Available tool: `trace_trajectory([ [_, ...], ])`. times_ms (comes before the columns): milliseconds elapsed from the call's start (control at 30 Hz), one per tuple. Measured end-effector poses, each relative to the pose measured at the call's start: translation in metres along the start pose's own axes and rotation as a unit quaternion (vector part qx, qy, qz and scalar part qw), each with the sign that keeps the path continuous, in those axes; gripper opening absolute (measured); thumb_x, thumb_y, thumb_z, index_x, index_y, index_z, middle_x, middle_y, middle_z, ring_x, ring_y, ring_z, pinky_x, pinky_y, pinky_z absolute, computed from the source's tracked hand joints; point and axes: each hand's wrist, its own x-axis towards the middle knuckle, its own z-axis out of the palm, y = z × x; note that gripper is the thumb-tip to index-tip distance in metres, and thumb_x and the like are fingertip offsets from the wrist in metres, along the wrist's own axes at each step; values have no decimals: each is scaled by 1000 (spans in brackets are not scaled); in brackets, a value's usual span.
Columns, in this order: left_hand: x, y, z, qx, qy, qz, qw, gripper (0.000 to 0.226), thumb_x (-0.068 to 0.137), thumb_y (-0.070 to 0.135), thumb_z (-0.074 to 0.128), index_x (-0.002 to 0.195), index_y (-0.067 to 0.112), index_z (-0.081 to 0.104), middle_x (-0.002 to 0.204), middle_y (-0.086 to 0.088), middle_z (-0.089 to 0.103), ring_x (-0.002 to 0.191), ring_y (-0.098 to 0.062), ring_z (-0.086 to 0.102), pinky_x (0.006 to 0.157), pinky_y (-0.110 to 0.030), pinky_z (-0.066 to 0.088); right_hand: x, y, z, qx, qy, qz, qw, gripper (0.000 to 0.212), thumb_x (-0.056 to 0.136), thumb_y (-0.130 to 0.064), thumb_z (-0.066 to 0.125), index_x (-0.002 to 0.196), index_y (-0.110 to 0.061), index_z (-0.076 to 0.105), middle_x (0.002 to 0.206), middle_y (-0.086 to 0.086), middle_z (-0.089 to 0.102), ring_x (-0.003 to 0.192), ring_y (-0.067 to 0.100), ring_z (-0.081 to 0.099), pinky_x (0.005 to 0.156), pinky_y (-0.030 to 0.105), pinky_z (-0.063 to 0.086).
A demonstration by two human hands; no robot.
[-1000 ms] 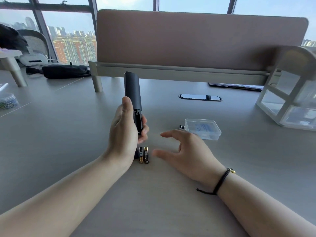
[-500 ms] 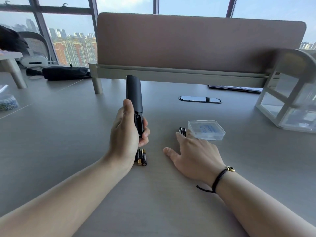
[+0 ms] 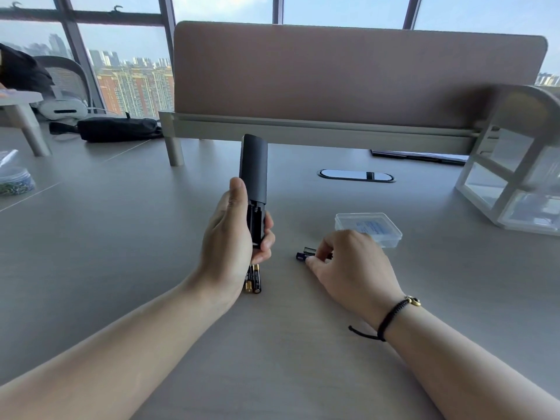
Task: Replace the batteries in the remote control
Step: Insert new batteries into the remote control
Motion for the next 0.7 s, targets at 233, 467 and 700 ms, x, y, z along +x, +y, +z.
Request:
trace_trajectory([
  [233, -5, 3, 1, -51, -39, -58, 996, 38, 104, 40, 34, 112, 8, 52, 75, -13, 55, 47, -20, 45, 45, -28, 26, -1, -1, -2, 45, -13, -37, 998, 1, 81, -21, 65, 82, -21, 65, 83, -3, 71, 86, 23, 63, 71, 37, 55],
  [467, -1, 2, 0, 8, -19, -46, 999, 14, 99, 2, 39, 104, 4, 52, 80, -14, 56, 49, -20, 47, 40, -24, 27, 0, 0, -6, 71, -19, -42, 996, 25, 86, -22, 68, 111, -24, 71, 87, -5, 74, 90, 18, 65, 76, 29, 52],
  [700, 0, -3, 1, 69, -4, -18, 997, 13, 94, -1, 54, 106, -1, 52, 78, -13, 54, 55, -21, 47, 41, -26, 30, 5, -4, -14, 444, 0, 51, 894, 13, 83, -3, 74, 94, -9, 78, 70, -1, 75, 61, 13, 68, 68, 32, 62],
])
